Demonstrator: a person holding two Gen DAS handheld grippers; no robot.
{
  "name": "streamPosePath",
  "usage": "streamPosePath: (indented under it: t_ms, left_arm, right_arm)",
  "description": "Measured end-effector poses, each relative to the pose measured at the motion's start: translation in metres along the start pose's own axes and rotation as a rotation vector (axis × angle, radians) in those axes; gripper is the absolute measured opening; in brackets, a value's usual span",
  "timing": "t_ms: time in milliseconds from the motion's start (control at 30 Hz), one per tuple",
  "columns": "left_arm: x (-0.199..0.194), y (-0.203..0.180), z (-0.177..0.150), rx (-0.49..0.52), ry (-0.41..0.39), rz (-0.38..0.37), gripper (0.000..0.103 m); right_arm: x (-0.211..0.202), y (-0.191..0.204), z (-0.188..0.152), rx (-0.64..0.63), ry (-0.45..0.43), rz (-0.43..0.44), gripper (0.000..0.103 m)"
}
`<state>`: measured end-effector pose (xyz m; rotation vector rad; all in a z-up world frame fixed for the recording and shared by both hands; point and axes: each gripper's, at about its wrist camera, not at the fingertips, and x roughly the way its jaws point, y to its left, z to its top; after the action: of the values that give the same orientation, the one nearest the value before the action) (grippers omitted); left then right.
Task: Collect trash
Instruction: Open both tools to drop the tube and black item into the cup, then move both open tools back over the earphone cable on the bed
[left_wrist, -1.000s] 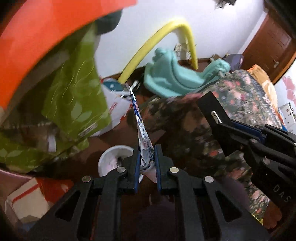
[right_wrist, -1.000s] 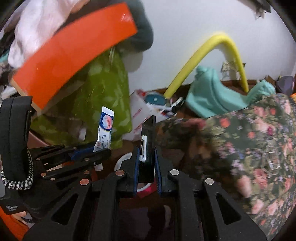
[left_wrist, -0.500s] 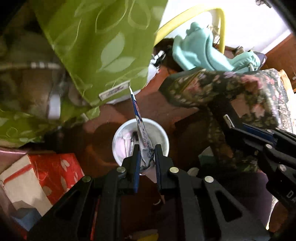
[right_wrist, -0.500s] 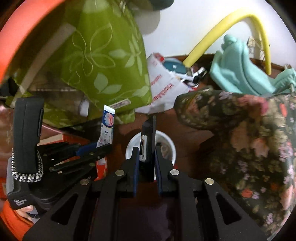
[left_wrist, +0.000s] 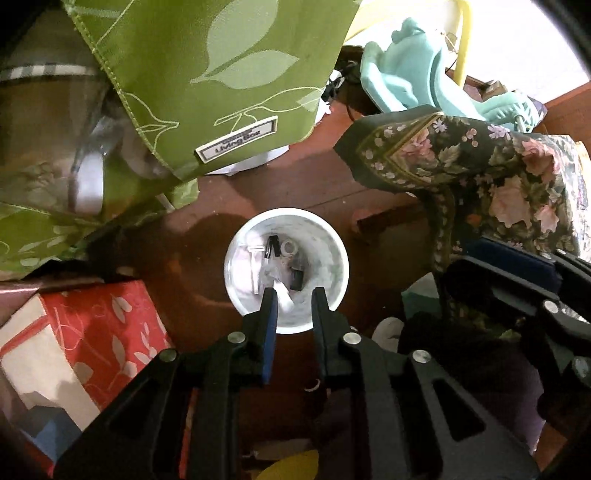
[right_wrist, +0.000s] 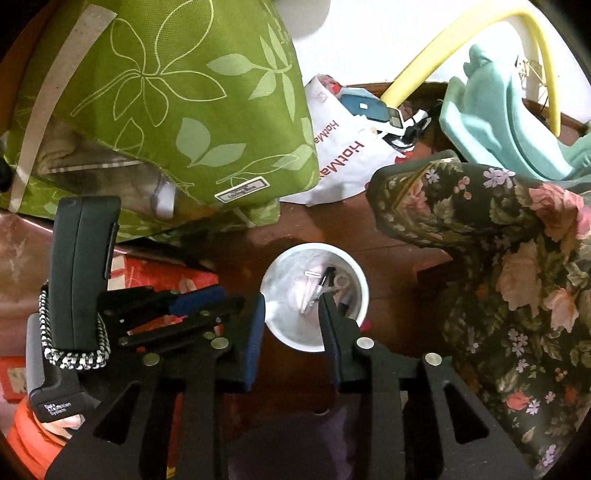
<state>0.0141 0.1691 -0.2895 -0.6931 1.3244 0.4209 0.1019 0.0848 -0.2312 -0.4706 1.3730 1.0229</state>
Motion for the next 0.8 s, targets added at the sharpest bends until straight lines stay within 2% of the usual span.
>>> streamPosePath:
  t_ms: [200, 433, 800]
  left_arm:
    - [-0.013, -0.009, -0.003, 0.037, -0.022, 0.015, 0.017]
    - [-0.034, -0.03, -0.006, 0.076, -0.064, 0.019, 0.017]
    - [-0.075, -0.101, -0.013, 0.197, -0.154, 0.028, 0.017]
  right_arm:
    - [-0.017, -0.006, -0.007, 0.013, -0.031, -0.017, 0.027]
    - [-0.053, -0.02, -0.015, 0.036, -0.111, -0.036, 0.027]
    - [-0.121, -0.061, -0.041, 0.101, -0.265, -0.068, 0.027]
